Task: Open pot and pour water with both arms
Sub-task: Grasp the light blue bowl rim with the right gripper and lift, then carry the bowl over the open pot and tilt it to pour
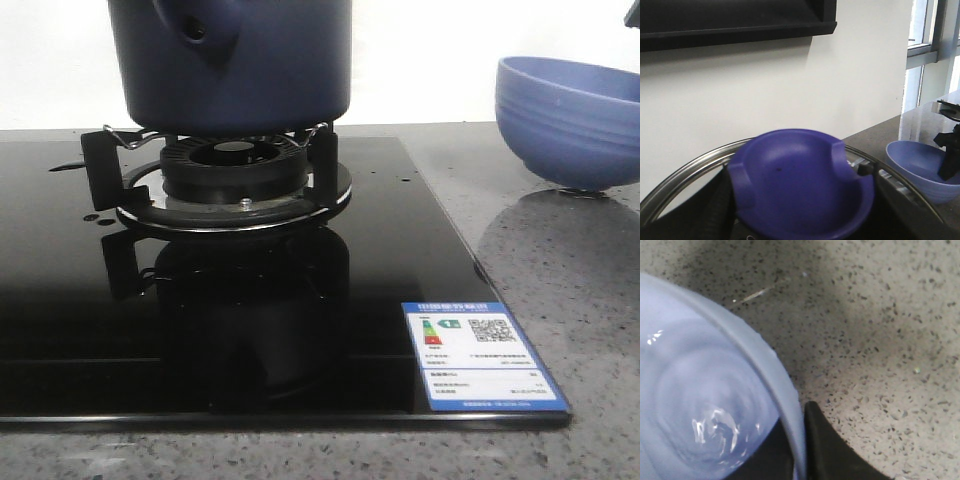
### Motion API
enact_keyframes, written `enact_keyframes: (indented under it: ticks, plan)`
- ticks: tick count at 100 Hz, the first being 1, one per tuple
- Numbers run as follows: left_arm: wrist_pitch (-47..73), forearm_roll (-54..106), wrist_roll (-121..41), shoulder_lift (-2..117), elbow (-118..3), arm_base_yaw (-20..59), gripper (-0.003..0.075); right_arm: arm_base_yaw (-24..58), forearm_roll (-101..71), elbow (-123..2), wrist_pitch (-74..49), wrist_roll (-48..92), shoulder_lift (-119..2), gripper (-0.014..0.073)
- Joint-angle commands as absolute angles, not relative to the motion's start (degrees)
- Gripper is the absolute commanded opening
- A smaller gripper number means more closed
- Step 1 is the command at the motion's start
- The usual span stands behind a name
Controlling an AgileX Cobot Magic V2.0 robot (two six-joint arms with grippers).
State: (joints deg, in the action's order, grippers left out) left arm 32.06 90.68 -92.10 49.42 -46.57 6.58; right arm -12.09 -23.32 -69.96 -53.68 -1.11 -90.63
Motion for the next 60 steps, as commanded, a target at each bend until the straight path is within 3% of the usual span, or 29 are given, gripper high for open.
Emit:
enact_keyframes:
  ticks: [1,26,60]
  plan:
    - [32.02,94.59,-91.61,48.55,-48.56,7.04,0.0189,-12.4,-25.46,-72.08,-52.27,0.94,-88.04,-0.0067]
    - [31.78,94.84,-91.61,48.55,-48.56,7.04,0.0189,-11.62,-25.46,-73.84,-54.0,1.93,-85.58,-0.006]
    - [31.78,95.01,-91.61,48.55,-48.56,7.04,0.0189,-1.46,-25.46,-93.02,-58.71,2.62,-86.64,-0.006]
